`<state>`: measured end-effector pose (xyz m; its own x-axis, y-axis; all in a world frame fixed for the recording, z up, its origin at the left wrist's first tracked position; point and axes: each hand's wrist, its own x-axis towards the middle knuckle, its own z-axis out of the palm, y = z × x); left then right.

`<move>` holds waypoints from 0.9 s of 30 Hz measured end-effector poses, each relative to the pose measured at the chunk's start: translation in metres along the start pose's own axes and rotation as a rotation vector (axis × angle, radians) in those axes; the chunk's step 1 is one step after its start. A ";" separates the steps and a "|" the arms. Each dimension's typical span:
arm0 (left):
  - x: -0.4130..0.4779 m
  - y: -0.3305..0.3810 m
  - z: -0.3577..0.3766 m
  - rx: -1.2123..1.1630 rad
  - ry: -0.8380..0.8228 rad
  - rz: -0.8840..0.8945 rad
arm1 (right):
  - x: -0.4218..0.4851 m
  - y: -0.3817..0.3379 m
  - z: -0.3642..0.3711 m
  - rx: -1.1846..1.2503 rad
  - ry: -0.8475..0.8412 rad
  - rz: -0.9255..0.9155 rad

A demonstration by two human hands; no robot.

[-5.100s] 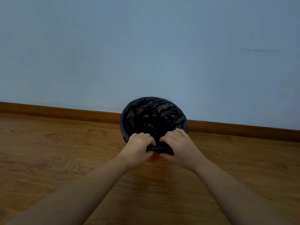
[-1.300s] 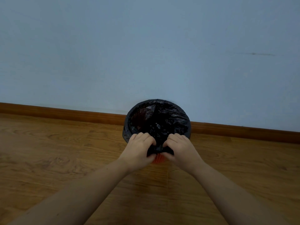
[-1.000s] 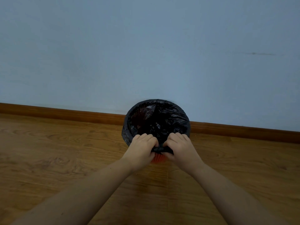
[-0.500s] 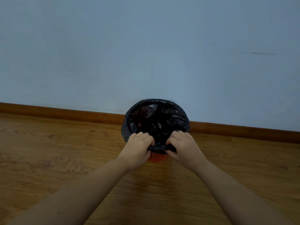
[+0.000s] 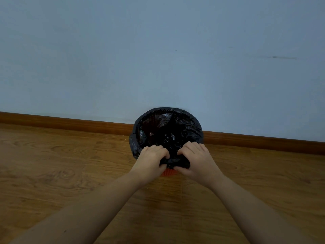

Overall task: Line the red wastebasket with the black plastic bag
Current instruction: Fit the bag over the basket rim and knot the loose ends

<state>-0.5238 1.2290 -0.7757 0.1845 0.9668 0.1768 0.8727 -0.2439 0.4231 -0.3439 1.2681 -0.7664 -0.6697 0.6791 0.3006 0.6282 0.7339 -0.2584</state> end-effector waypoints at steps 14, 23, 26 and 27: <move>-0.005 -0.007 -0.002 0.089 0.003 0.028 | 0.000 -0.001 0.007 -0.001 0.033 0.073; -0.002 -0.002 0.008 0.160 -0.028 0.075 | -0.001 -0.003 0.008 0.053 0.036 0.064; -0.002 -0.005 0.006 0.115 -0.020 0.057 | -0.002 -0.002 0.006 0.050 0.003 0.027; -0.002 -0.005 0.005 0.107 -0.021 0.056 | -0.002 -0.001 0.004 0.052 -0.009 0.015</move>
<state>-0.5260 1.2290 -0.7829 0.2427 0.9536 0.1782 0.9039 -0.2890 0.3153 -0.3448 1.2655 -0.7706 -0.6638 0.6901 0.2884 0.6171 0.7232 -0.3101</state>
